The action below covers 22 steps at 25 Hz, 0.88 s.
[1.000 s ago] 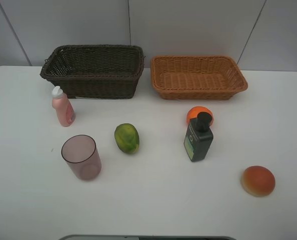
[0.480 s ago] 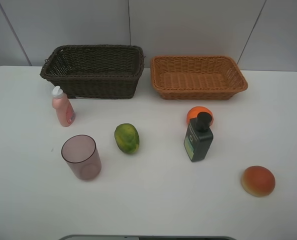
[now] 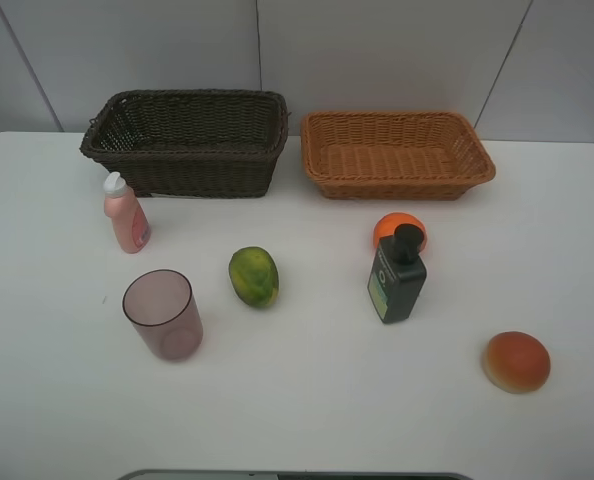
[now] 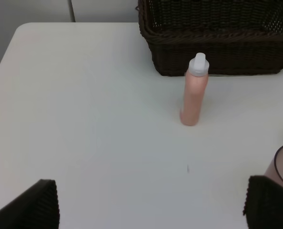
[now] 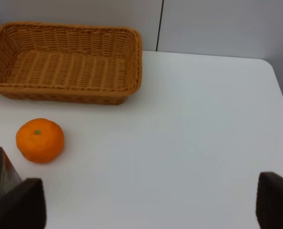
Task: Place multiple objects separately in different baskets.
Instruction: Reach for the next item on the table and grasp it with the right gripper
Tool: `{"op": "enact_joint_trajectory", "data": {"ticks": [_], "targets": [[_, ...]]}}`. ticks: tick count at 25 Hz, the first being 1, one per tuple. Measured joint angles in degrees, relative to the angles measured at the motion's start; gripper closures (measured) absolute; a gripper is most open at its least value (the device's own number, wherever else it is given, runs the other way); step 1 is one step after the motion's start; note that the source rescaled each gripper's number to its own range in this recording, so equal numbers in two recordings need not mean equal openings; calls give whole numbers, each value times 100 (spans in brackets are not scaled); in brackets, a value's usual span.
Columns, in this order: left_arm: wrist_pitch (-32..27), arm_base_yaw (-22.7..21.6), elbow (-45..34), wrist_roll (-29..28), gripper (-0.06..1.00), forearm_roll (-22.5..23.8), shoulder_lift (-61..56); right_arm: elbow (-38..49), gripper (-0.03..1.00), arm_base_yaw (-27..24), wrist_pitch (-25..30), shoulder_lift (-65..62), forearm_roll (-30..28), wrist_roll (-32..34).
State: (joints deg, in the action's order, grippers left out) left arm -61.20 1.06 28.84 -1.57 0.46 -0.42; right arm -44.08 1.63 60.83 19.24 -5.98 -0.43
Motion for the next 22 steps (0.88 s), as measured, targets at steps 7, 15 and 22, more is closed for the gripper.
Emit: {"op": "enact_joint_trajectory", "data": {"ticks": [7,15,22], "targets": [[0,0,0,0,-5,0,0,-617,10,0,-353,2015,150,0],[0,0,0,0,-5,0,0,-654,10,207,-1002,3872,302,0],[0,0,0,0,-5,0,0,-654,10,399,-704,4916,779,131]]}}
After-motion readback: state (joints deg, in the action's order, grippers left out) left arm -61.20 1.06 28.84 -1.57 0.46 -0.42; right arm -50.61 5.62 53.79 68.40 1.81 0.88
